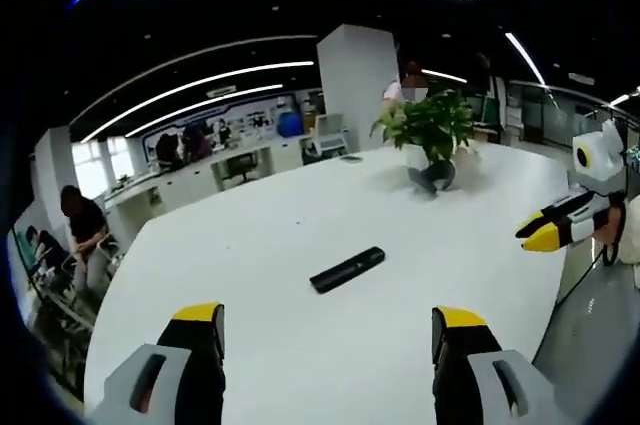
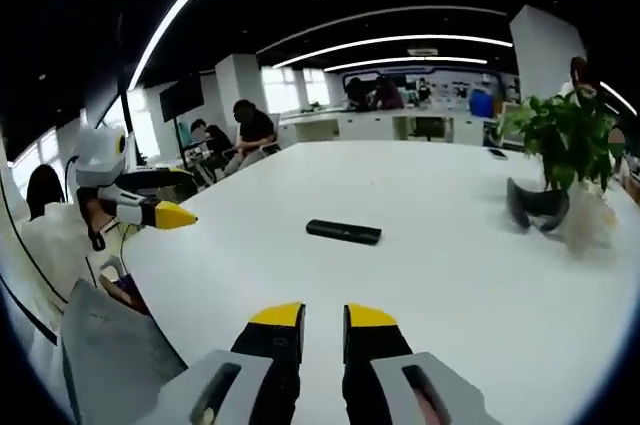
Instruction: Press the specified remote control buttons in sequence, fully releasing each button before pressing the next.
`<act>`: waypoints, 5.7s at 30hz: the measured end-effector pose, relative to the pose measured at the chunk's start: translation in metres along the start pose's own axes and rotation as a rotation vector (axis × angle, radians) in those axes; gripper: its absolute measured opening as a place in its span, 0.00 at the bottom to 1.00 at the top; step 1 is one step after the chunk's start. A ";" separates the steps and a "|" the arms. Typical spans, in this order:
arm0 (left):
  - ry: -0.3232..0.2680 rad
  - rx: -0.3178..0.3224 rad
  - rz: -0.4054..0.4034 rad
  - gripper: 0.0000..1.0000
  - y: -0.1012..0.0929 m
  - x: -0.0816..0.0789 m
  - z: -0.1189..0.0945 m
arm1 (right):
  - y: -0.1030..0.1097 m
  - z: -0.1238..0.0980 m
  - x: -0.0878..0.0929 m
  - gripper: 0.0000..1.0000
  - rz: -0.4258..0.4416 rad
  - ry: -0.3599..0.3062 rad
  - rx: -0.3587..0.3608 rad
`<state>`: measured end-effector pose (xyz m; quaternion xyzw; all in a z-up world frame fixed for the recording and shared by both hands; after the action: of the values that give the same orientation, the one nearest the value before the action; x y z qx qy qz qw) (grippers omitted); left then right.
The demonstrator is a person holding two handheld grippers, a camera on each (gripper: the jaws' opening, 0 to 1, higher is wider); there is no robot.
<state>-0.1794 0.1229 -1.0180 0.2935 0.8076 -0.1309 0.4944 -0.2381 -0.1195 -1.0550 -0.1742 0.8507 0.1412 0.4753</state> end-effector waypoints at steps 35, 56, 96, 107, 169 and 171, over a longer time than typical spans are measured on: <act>0.382 0.422 0.229 0.61 0.038 0.015 0.186 | -0.029 0.017 0.039 0.00 0.080 0.247 0.000; 0.574 0.573 0.326 0.42 0.052 0.044 0.239 | -0.030 0.017 0.040 0.00 0.099 0.289 -0.024; 0.730 0.640 0.480 0.24 -0.007 0.081 0.165 | 0.060 -0.017 -0.001 0.00 -0.079 0.165 -0.114; 0.754 0.636 0.483 0.24 -0.038 0.096 0.132 | 0.085 -0.036 -0.014 0.00 -0.069 0.090 -0.129; 0.728 0.682 0.510 0.23 -0.131 0.147 0.019 | 0.066 0.013 0.062 0.00 0.053 0.575 -0.002; 0.724 0.687 0.507 0.23 -0.131 0.147 0.019 | 0.065 0.018 0.067 0.00 0.047 0.594 -0.010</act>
<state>-0.2945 0.0600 -1.1661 0.6489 0.7409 -0.1545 0.0777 -0.2848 -0.0644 -1.1169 -0.1903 0.9557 0.0993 0.2013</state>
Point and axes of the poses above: the point that each gripper's makers call its tool centre point, and the gripper's own axes: z roughly forward along the fingers, y roughly to its left, x roughly out of its underside, the point moved 3 cm from there along -z, roughly backward along the fingers, and after that the axes turned 9 degrees about x, right-handed, at the moved point
